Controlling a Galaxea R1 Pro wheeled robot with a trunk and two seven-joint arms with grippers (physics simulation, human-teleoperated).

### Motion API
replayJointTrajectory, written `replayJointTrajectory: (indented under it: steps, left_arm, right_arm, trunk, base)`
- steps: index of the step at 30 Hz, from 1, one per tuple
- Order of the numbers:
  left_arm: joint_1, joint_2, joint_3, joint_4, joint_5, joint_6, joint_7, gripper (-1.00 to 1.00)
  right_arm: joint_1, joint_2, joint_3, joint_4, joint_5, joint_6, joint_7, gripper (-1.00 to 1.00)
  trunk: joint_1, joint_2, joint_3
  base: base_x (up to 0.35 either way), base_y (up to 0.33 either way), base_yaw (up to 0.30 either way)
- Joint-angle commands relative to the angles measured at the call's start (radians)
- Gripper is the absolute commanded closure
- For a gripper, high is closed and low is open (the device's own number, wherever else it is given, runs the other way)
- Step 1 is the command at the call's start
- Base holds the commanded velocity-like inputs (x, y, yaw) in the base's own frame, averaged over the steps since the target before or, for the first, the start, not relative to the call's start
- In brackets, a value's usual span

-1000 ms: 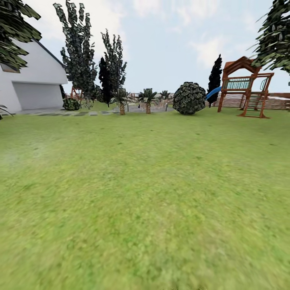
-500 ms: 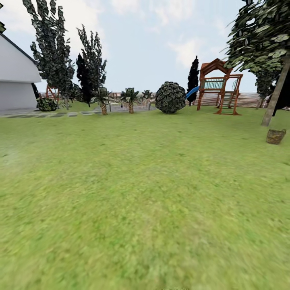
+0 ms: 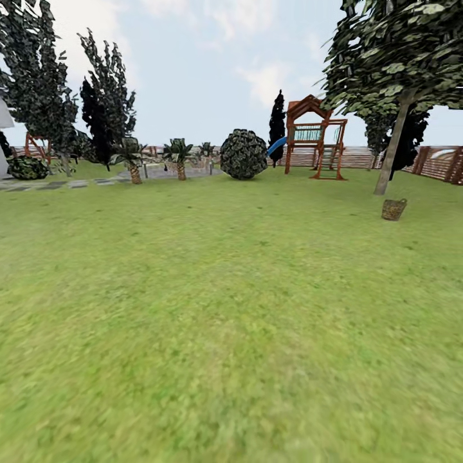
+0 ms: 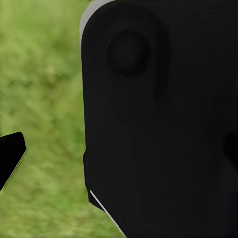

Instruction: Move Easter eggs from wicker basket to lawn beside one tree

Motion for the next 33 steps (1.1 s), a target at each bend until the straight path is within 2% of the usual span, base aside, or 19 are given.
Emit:
replayJointTrajectory:
  steps: [1,33]
  left_arm:
    - [0.000,0.000,0.000,0.001,0.000,-0.003,0.000,-1.00]
    - [0.000,0.000,0.000,0.001,0.000,-0.003,0.000,-1.00]
  right_arm:
    - [0.000,0.000,-0.007,-0.001,-0.002,0.000,0.004,-1.00]
    - [0.000,0.000,-0.009,0.002,-0.002,0.000,0.005,-1.00]
  trunk:
    - [0.000,0.000,-0.001]
    - [0.000,0.000,-0.015]
  base:
    - [0.000,0.000,-0.284]
    - [0.000,0.000,-0.283]
